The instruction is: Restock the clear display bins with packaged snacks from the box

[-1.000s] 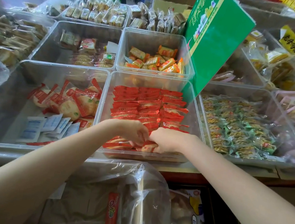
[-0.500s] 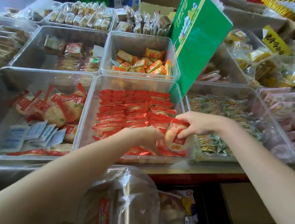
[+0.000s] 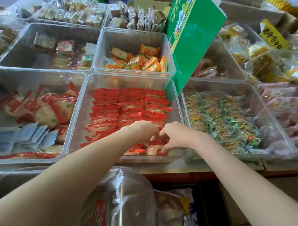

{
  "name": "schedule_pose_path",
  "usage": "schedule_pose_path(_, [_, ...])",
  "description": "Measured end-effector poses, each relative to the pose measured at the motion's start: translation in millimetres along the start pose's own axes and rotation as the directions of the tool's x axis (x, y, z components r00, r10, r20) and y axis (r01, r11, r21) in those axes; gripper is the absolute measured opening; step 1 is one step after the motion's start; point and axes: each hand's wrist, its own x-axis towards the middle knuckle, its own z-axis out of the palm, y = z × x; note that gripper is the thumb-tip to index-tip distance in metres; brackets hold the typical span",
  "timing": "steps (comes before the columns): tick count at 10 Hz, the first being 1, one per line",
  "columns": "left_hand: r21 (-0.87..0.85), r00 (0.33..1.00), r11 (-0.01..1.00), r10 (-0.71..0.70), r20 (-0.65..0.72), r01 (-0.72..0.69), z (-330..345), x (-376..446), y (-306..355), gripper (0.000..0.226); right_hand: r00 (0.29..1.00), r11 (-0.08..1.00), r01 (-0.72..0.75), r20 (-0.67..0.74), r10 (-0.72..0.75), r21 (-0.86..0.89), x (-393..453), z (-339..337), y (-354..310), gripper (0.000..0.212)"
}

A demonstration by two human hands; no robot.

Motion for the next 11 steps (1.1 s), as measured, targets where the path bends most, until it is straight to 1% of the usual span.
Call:
schedule_pose_path(1, [-0.062,0.999,0.998,-0.008,-0.034,0.006,-0.2,-0.2,-0.9,0.026,1.0,1.0,0.0,0.009,0.001,-0.016,3.6,2.9,-6.0,0.019])
schedule_pose_path(2, [-0.11,0.997,0.994,-0.027,-0.067,0.02,5.9,-0.6,-0.5,0.039,0.994,0.999,-0.01,0.108,0.014,-0.036,18.3,13.4,-16.0,0.021])
schedule_pose_path(3, [-0.116,0.998,0.992,0.038,-0.043,-0.043,4.8,-3.7,-4.8,0.039,0.98,0.982,-0.014,0.194,0.051,-0.19,23.4,18.0,-25.8,0.041])
schedule_pose_path(4, [-0.325,0.997,0.943,0.059,-0.047,-0.071,-14.2,-14.8,-25.1,0.022,0.975,0.981,-0.048,0.204,0.087,-0.187,14.5,12.7,-26.9,0.046])
schedule_pose_path(5, [-0.434,0.942,0.9,-0.162,-0.293,0.02,-29.5,-20.1,-54.6,0.02,0.989,0.978,-0.148,0.005,0.149,0.145,12.9,-14.4,-12.0,0.021])
schedule_pose_path(6, [-0.403,0.906,0.908,-0.263,-0.332,0.116,-20.3,-6.8,-60.4,0.027,0.905,0.972,-0.183,-0.362,0.224,0.144,37.9,-25.3,5.7,0.016])
schedule_pose_path(7, [-0.333,0.943,0.937,-0.198,-0.267,0.102,-7.1,12.1,-49.2,0.045,0.948,0.975,-0.203,-0.23,0.219,0.091,64.2,-6.5,5.3,0.036])
schedule_pose_path(8, [-0.211,0.924,0.972,-0.171,-0.342,0.102,5.3,24.0,-40.9,0.043,0.967,0.986,-0.168,-0.198,0.163,-0.01,66.1,0.5,8.3,0.039])
schedule_pose_path(9, [-0.283,0.946,0.957,-0.145,-0.29,0.06,15.7,24.7,-22.6,0.043,0.954,0.957,-0.23,-0.236,0.185,-0.179,60.8,-4.4,11.5,0.03])
schedule_pose_path(10, [-0.395,0.917,0.919,-0.144,-0.373,-0.016,11.9,18.1,-34.0,0.037,0.947,0.947,-0.256,-0.249,0.206,-0.192,64.0,-17.5,8.2,0.031])
schedule_pose_path(11, [-0.298,0.839,0.936,-0.31,-0.447,0.187,9.2,6.4,-61.3,0.046,0.922,0.957,-0.275,-0.308,0.236,-0.089,73.8,-21.3,10.7,0.045])
